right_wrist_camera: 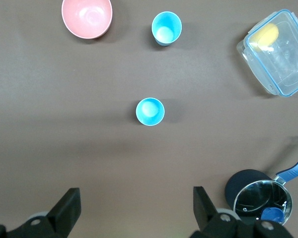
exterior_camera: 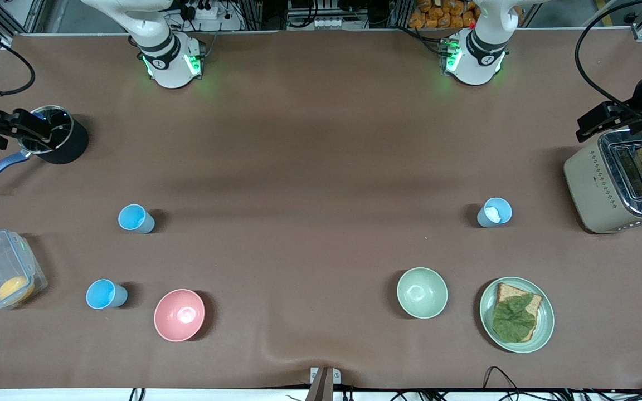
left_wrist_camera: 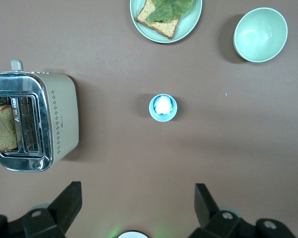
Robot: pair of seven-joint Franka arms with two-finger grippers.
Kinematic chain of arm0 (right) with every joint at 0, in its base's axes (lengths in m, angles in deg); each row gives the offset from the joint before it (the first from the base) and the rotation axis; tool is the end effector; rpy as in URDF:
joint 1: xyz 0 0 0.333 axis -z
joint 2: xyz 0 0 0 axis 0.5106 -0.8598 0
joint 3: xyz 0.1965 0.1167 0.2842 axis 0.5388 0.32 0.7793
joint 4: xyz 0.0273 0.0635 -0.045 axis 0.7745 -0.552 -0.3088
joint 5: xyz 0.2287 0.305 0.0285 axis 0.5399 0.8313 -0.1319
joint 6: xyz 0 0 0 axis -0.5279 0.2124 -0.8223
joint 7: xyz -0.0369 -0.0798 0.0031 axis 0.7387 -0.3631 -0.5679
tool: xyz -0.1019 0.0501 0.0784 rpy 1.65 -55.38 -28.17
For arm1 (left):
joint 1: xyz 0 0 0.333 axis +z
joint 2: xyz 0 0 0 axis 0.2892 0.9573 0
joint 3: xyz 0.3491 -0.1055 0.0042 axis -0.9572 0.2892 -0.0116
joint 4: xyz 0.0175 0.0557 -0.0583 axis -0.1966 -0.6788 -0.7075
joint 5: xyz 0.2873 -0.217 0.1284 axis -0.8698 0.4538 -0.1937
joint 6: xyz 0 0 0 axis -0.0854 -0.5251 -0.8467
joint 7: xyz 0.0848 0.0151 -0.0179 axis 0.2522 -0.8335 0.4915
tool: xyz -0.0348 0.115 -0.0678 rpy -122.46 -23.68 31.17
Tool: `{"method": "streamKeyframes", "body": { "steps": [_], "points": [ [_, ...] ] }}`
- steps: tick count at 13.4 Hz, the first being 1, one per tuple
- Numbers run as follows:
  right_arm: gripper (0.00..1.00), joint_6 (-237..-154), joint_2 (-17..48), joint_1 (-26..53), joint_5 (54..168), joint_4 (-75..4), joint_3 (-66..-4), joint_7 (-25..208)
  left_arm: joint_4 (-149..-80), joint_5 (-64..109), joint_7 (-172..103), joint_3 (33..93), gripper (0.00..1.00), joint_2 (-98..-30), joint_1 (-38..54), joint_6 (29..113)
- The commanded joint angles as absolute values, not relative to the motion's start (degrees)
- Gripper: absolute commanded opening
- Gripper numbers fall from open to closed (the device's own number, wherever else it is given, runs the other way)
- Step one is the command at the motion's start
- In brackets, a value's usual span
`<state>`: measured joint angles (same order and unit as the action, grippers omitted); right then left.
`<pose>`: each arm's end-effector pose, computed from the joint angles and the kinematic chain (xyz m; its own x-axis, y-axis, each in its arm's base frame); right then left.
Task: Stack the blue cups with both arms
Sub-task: 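Reach the left gripper toward the toaster cup while the right gripper moves out, then grasp the toaster-side cup with the left gripper while the right gripper grasps another cup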
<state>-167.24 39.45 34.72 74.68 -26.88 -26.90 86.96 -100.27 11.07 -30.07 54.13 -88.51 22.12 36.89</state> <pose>0.5333 -0.0116 0.6450 0.9992 -0.0149 -0.0364 -0.0152 -0.9999 -0.0083 0.5342 -0.0282 0.6617 0.9906 0.1292 -0.0451 0.1269 -0.9907 -0.0498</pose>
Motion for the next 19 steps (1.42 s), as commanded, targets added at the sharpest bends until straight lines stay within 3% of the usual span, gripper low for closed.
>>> {"method": "streamKeyframes", "body": {
  "steps": [1, 6, 10, 12, 14, 19],
  "points": [
    [1.00, -167.20, 39.68, 35.01, 75.44, -27.10, -26.89, 86.97, -100.67, 10.87, -31.14, 54.18, 1.00, -89.69, 22.52, 35.95],
    [1.00, -167.11, 39.68, 34.93, 75.44, -27.10, -26.80, 86.97, -101.62, 12.28, -31.23, 53.39, 1.00, -84.52, 25.33, 38.83],
    [1.00, -167.98, 39.42, 33.53, 75.35, -27.01, -26.80, 86.97, -117.23, 11.84, -31.14, 54.00, 1.00, -83.98, 24.90, 55.40],
    [1.00, -169.48, 35.92, 30.72, 73.95, -26.05, -26.89, 86.97, -126.72, 11.93, -31.14, 54.35, 1.00, -83.72, 24.20, 67.79],
    [1.00, -170.70, 33.99, 30.97, 73.86, -26.04, -26.89, 86.97, -131.76, 11.84, -31.14, 54.44, 1.00, -81.35, 24.19, 76.69],
    [1.00, -173.34, 21.43, 32.72, 74.38, -25.08, -27.24, 86.36, -131.69, 11.75, -31.23, 54.35, 1.00, -74.15, 24.46, 81.20]
  ]
}}
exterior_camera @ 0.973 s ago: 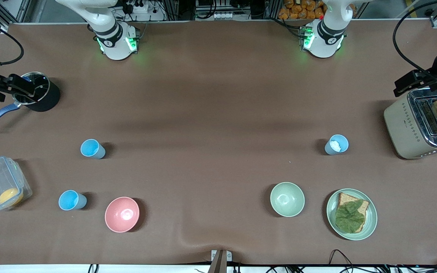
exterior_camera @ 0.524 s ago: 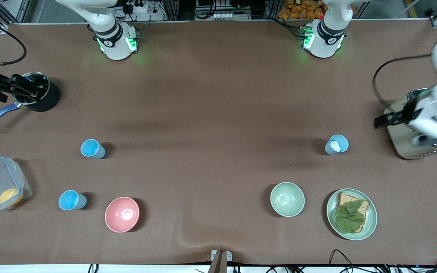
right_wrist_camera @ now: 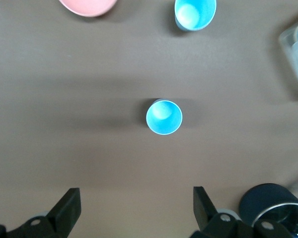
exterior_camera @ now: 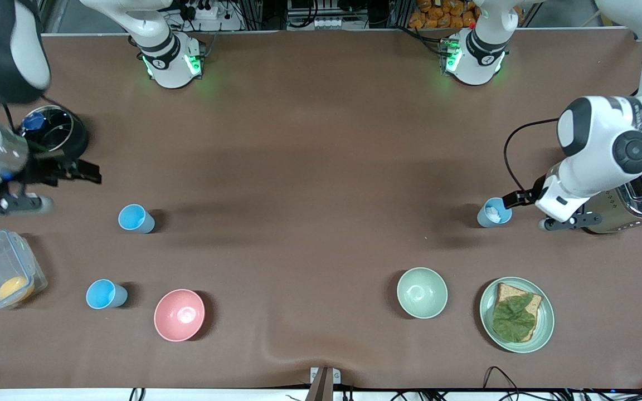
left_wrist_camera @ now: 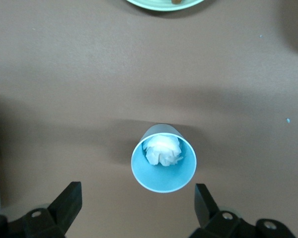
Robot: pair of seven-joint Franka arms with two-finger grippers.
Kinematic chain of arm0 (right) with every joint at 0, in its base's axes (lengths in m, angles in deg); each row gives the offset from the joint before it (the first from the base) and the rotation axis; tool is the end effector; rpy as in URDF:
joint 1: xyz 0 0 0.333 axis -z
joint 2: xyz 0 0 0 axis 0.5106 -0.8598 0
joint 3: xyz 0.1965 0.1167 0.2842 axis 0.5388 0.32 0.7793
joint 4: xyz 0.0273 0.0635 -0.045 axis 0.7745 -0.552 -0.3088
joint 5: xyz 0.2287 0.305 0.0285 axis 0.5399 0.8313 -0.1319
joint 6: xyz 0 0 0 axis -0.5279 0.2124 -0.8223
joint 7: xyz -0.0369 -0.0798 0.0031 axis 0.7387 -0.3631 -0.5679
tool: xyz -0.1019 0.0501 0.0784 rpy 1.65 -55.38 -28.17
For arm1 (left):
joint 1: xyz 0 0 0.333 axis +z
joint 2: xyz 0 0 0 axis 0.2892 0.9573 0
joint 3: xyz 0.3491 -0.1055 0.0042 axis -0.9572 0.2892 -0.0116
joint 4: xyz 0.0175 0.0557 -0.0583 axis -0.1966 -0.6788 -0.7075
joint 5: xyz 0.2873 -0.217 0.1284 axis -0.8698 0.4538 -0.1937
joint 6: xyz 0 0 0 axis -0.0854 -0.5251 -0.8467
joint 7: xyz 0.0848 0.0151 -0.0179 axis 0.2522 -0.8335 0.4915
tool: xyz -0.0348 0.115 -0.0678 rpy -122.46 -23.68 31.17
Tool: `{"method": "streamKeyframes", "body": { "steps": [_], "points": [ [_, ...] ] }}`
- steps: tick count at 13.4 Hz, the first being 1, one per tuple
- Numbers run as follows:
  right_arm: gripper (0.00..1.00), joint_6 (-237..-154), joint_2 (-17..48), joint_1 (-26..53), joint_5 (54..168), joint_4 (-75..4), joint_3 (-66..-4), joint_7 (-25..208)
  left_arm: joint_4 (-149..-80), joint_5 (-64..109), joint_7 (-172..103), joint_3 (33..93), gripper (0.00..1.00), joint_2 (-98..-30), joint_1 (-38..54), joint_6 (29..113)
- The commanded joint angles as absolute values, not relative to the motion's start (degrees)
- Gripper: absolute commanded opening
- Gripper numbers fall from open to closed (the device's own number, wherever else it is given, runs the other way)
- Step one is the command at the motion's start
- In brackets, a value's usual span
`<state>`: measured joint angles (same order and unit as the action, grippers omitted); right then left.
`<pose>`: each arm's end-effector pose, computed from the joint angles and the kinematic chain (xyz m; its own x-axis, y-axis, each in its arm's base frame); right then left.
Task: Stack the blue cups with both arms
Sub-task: 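Grasp the toaster-side cup with the left gripper while the right gripper grasps another cup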
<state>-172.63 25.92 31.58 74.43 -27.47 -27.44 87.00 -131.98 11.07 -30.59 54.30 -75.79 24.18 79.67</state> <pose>0.6044 0.0113 0.5122 0.9818 0.0309 -0.1874 0.0288 -0.9995 -0.0140 0.5790 -0.0135 0.3451 0.9891 0.1247 -0.0788 0.1243 -0.9922 -0.0093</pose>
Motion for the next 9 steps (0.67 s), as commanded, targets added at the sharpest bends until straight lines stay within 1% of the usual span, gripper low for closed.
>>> {"method": "streamKeyframes", "body": {
  "steps": [1, 3, 5, 8, 9],
  "points": [
    [1.00, -175.44, 18.79, 33.86, 74.47, -24.55, -27.15, 86.36, -131.60, 11.75, -31.23, 54.44, 1.00, -73.18, 24.72, 81.73],
    [1.00, -180.01, 14.30, 36.75, 74.82, -25.25, -27.15, 88.71, -131.60, 11.75, -31.23, 54.44, 1.00, -71.76, 24.72, 81.91],
    [1.00, -182.91, 11.05, 37.82, 74.74, -25.34, -27.15, 91.88, -131.52, 11.67, -31.23, 54.35, 1.00, -70.18, 25.07, 82.61],
    [1.00, -185.21, 6.91, 38.79, 74.73, -27.09, -27.15, 92.42, -131.52, 11.58, -31.23, 54.35, 0.90, -67.81, 26.30, 84.28],
    [1.00, -187.04, 6.20, 38.27, 74.73, -28.93, -27.15, 92.33, -131.52, 11.66, -31.23, 54.44, 0.81, -67.54, 26.30, 84.28]
  ]
}}
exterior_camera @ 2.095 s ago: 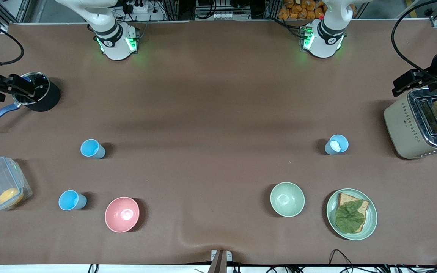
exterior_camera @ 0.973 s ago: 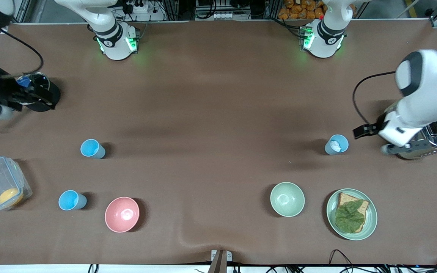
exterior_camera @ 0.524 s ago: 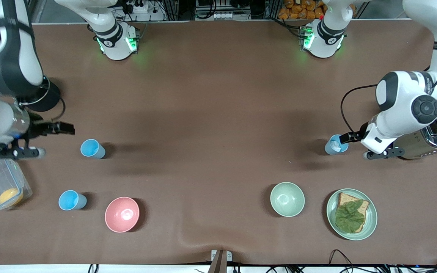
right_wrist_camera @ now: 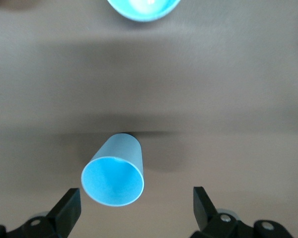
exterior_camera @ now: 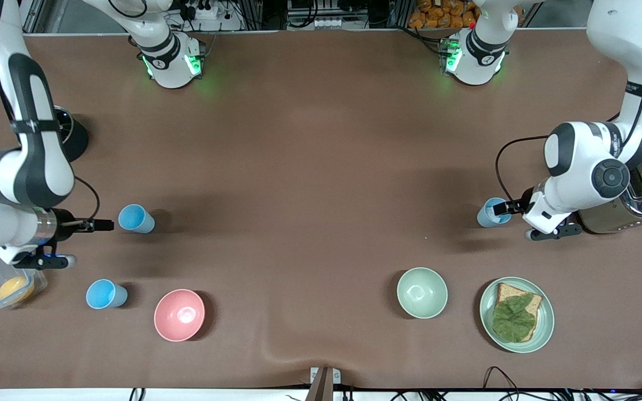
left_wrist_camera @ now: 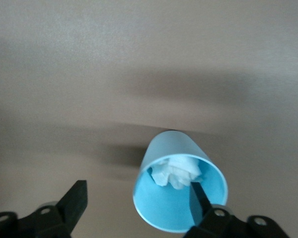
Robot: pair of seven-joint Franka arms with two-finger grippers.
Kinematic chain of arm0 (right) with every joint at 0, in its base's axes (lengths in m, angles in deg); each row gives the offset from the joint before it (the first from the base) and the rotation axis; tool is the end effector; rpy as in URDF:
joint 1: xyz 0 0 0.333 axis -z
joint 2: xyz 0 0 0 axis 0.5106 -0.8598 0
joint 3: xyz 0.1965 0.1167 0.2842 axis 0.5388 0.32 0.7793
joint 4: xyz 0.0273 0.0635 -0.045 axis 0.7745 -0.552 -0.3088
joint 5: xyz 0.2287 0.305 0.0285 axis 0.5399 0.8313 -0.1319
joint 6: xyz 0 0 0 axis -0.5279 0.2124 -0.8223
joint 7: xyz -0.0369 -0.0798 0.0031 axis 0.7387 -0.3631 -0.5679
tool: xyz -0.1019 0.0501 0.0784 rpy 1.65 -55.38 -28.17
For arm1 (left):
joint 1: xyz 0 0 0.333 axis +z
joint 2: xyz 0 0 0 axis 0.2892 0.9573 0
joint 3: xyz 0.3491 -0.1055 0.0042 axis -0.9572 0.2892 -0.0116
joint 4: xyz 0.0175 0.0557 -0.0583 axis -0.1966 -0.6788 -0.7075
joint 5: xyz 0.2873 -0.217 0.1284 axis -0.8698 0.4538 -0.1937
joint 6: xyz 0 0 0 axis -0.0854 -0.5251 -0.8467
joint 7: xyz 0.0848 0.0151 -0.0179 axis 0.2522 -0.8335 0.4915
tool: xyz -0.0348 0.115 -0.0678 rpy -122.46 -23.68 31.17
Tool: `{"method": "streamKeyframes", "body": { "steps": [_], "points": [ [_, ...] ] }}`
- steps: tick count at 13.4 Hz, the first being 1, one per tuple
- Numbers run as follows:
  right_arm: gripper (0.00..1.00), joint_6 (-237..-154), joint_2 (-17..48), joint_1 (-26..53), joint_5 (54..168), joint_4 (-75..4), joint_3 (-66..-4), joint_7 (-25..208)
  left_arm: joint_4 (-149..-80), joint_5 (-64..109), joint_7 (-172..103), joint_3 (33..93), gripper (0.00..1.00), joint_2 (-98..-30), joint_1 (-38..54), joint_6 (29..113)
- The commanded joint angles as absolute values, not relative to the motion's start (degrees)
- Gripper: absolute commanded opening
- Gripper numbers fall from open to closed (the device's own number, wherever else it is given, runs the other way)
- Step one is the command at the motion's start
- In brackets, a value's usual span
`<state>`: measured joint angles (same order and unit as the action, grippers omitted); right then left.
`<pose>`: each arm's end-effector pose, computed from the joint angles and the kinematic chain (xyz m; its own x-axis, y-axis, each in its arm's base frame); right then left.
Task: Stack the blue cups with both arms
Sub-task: 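Grasp the toaster-side cup with the left gripper while the right gripper grasps another cup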
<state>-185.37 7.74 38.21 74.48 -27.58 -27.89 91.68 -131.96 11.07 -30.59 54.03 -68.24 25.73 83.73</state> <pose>0.6618 -0.0700 0.3202 0.9603 -0.0081 -0.2787 -0.0213 -0.9988 -0.0446 0.5867 0.0042 0.2742 0.9780 0.1547 -0.1401 0.1565 -0.9877 0.0023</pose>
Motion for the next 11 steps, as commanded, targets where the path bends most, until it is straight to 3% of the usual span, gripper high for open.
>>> {"method": "streamKeyframes", "body": {
  "steps": [1, 2, 3, 9, 10, 11],
  "points": [
    [1.00, -189.41, 6.20, 38.00, 74.73, -31.29, -27.15, 92.42, -131.60, 11.66, -31.14, 54.44, 0.65, -67.37, 26.22, 84.28],
    [1.00, -190.31, 6.11, 38.00, 74.73, -32.36, -27.15, 92.42, -131.60, 11.84, -31.14, 54.44, 0.41, -66.93, 26.13, 84.28],
    [1.00, -189.88, 5.50, 38.00, 74.73, -32.72, -27.06, 92.77, -131.69, 12.28, -31.14, 54.44, 0.03, -66.75, 26.22, 84.28],
    [1.00, -190.31, 3.91, 38.44, 74.82, -35.10, -26.98, 94.35, -131.25, 12.46, -31.14, 57.69, 0.00, -70.34, 25.95, 82.71],
    [0.79, -190.23, 3.48, 38.70, 74.91, -35.10, -26.89, 94.44, -130.99, 12.46, -31.05, 58.74, 0.00, -71.31, 25.95, 81.83],
    [0.45, -190.14, 3.39, 38.53, 74.91, -35.18, -26.89, 95.40, -130.81, 12.46, -30.71, 59.97, 0.00, -72.36, 25.95, 81.39]
  ]
}}
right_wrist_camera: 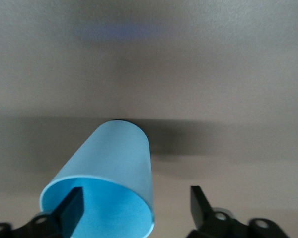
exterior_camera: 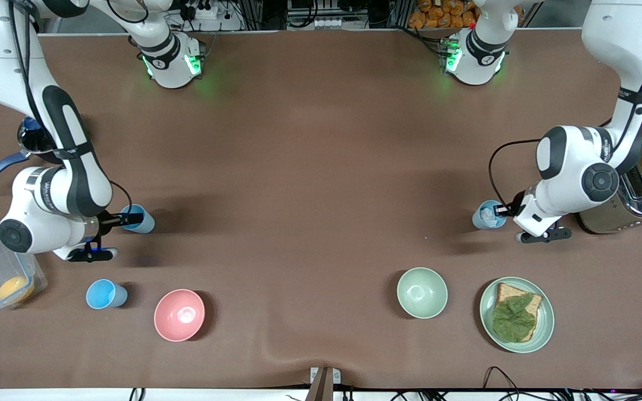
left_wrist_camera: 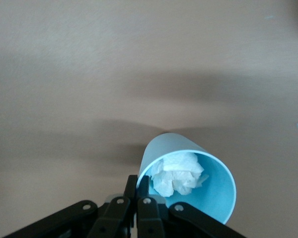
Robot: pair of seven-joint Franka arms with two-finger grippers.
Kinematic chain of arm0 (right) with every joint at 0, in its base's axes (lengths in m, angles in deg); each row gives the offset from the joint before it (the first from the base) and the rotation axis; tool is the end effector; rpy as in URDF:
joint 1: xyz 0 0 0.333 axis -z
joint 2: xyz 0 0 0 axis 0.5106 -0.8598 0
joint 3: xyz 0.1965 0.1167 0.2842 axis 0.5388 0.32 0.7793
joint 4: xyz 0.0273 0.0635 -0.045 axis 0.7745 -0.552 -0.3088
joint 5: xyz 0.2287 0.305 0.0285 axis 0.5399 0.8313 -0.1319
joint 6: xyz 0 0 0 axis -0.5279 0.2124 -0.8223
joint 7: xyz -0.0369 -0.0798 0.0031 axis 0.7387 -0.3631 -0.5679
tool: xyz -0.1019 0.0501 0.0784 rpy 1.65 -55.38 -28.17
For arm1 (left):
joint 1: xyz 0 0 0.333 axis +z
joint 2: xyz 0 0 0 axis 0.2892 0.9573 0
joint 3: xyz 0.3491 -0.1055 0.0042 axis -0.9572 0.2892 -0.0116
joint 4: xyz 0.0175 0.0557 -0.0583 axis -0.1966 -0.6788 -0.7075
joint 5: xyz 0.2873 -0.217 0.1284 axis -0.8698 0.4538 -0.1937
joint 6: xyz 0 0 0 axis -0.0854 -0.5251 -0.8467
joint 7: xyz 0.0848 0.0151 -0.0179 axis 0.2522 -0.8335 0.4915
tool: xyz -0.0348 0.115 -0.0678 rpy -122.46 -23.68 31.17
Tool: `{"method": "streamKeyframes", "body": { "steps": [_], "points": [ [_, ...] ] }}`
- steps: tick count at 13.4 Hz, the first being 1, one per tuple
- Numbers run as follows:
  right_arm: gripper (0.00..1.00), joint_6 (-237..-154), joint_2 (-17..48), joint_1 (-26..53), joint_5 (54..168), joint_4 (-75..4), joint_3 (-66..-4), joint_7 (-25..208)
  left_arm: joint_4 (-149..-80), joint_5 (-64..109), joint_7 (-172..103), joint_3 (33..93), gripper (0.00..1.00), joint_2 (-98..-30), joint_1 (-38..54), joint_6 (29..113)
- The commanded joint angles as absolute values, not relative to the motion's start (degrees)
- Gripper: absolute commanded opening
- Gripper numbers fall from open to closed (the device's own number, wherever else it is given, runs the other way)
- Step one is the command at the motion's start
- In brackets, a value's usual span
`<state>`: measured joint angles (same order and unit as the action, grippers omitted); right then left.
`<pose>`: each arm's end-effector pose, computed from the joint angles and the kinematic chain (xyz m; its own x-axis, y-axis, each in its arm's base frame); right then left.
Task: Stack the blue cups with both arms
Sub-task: 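Grasp the toaster-side cup with the left gripper while the right gripper grasps another cup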
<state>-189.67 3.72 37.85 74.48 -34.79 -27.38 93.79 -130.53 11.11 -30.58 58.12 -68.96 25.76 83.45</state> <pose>0.6306 -0.0567 0.2292 0.9201 0.0484 -0.3887 0.0206 -0.9969 -0.0755 0.5948 -0.0357 0.2936 0.9903 0.0886 -0.1073 0.0924 -0.9953 0.0304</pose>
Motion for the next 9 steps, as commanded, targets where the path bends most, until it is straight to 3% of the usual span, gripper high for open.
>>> {"method": "streamKeyframes", "body": {
  "steps": [1, 3, 6, 9],
  "points": [
    [0.27, -190.05, 3.38, 38.44, 74.91, -35.18, -26.89, 97.06, -129.86, 12.46, -30.35, 60.94, 0.00, -73.07, 25.87, 80.77],
    [0.00, -190.40, 3.47, 39.05, 75.26, -35.18, -26.71, 103.10, -125.74, 12.54, -30.18, 62.69, 0.00, -73.34, 25.95, 75.62],
    [0.00, -191.28, 3.65, 39.32, 78.16, -35.10, -26.89, 108.15, -117.39, 12.90, -24.31, 67.26, 0.00, -72.64, 25.17, 67.25],
    [0.00, -190.67, 4.70, 39.06, 78.16, -34.83, -26.80, 107.80, -116.22, 12.81, -15.09, 71.75, 0.00, -72.37, 22.37, 66.53]
  ]
}}
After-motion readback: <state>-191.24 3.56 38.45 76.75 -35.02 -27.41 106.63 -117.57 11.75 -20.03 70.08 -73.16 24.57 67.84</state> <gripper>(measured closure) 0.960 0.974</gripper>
